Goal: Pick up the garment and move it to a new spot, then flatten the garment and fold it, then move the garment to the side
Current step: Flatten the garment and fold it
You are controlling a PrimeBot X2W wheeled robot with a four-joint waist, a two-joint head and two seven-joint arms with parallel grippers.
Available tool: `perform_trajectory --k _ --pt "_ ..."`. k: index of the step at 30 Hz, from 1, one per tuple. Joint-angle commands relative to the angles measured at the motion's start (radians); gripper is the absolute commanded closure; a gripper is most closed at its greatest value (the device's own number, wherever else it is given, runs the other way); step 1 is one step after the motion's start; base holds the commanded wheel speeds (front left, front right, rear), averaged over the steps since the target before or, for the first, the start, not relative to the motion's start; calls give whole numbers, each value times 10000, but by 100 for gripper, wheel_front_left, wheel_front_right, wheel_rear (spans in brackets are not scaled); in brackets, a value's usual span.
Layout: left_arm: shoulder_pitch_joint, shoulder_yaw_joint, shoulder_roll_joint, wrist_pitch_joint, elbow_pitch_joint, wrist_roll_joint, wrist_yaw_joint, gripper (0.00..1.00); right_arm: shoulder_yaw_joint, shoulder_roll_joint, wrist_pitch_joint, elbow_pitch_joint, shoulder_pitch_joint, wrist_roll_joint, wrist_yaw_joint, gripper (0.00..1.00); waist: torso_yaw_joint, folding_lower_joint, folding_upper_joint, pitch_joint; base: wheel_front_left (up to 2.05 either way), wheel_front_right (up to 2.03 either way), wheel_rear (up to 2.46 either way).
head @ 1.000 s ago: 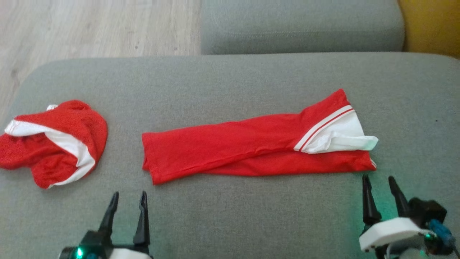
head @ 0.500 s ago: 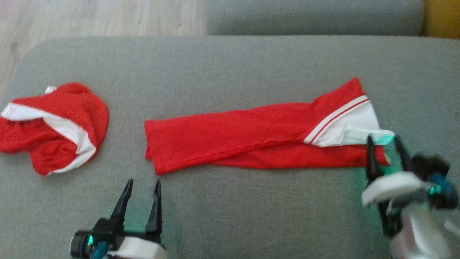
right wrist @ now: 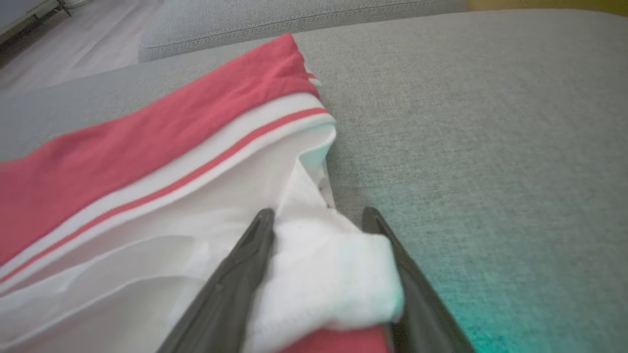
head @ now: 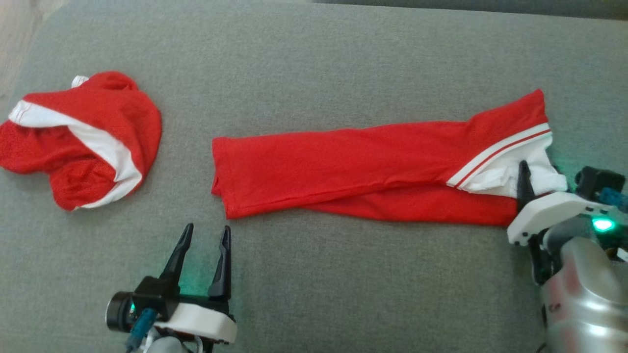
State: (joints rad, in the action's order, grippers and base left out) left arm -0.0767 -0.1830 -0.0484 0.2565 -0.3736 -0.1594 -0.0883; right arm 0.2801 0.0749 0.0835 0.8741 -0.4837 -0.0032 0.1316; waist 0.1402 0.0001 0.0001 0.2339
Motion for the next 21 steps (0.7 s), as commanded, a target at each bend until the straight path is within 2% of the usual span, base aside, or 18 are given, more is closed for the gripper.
perform_trajectory --k 1,4,8,10,12,16,21 --pt "-152 423 -19 53 248 41 36 0 -495 -212 -200 548 437 268 -9 100 -141 -1 -1 -128 0 0 0" --pt "-83 496 -19 53 225 104 17 0 -465 -131 414 607 492 580 -9 100 -371 -1 -1 -341 0 0 0" --pt "73 449 -19 53 214 103 -18 0 -140 403 1266 369 501 647 -9 100 -660 -1 -1 -717 0 0 0" --pt "169 429 -19 53 196 100 -6 0 -314 768 1501 101 481 148 -9 100 -797 -1 -1 -882 0 0 0" --pt "292 396 -19 53 107 200 -6 0 -372 629 1624 -165 382 63 -9 100 -902 -1 -1 -1015 0 0 0" --pt "379 318 -19 53 -38 246 -23 0 -1163 76 1745 -934 279 265 -9 100 -862 -1 -1 -1132 0 0 0" --pt "427 280 -19 53 -140 325 -31 0 -3231 -224 1776 -2090 628 1433 -9 100 -449 -1 -1 -1187 0 0 0"
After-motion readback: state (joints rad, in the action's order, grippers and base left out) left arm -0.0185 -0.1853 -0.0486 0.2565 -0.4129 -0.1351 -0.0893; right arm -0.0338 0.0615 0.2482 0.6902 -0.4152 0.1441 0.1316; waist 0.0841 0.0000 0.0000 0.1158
